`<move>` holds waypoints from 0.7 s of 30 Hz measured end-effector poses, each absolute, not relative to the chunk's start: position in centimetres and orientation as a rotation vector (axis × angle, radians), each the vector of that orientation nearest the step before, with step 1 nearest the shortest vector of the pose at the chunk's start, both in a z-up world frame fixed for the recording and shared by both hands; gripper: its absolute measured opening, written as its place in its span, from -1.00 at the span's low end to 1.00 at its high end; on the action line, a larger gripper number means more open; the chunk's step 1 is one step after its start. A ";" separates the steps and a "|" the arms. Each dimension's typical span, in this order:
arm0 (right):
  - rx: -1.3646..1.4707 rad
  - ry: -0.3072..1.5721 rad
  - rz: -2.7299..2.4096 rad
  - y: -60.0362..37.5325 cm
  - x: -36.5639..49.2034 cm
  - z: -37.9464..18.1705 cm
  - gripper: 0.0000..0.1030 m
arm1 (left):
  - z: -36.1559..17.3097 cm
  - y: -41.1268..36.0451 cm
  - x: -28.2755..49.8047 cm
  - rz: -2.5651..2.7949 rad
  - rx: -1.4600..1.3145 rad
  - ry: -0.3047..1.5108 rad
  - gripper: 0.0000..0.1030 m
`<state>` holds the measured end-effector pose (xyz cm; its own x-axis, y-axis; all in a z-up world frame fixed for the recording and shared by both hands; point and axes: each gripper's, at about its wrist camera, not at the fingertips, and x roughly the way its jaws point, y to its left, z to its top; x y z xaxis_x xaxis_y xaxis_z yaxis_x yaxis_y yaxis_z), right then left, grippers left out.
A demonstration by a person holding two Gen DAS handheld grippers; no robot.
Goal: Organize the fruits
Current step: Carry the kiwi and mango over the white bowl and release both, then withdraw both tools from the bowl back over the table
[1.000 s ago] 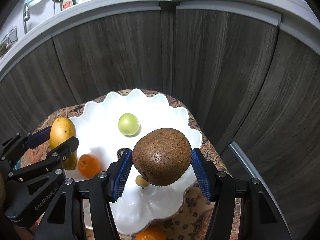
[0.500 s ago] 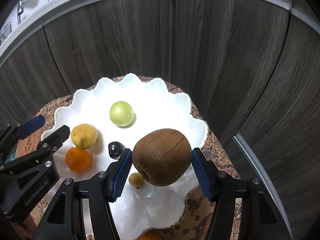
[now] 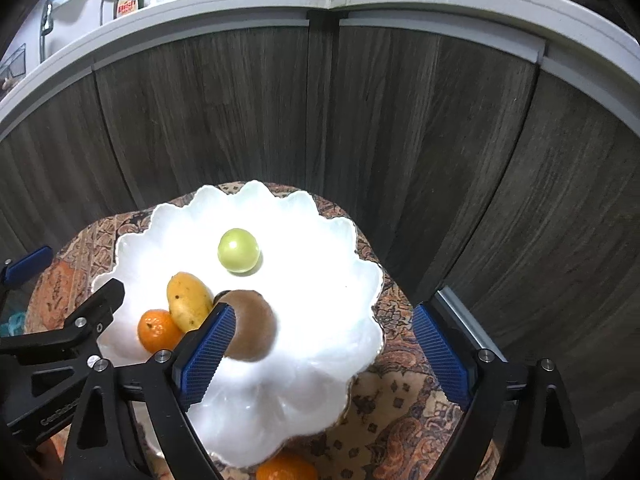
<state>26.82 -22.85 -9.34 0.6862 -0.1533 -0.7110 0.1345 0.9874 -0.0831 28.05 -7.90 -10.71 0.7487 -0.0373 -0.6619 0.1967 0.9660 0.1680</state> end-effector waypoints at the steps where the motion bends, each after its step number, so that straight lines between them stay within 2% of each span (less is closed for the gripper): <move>1: -0.024 0.793 -0.161 -22.7 26.4 -8.9 0.78 | -10.5 -7.8 27.8 -0.129 0.232 0.712 0.81; 21: -0.005 0.738 -0.145 -21.5 20.2 -5.5 0.80 | -7.1 -6.5 20.6 -0.107 0.205 0.671 0.83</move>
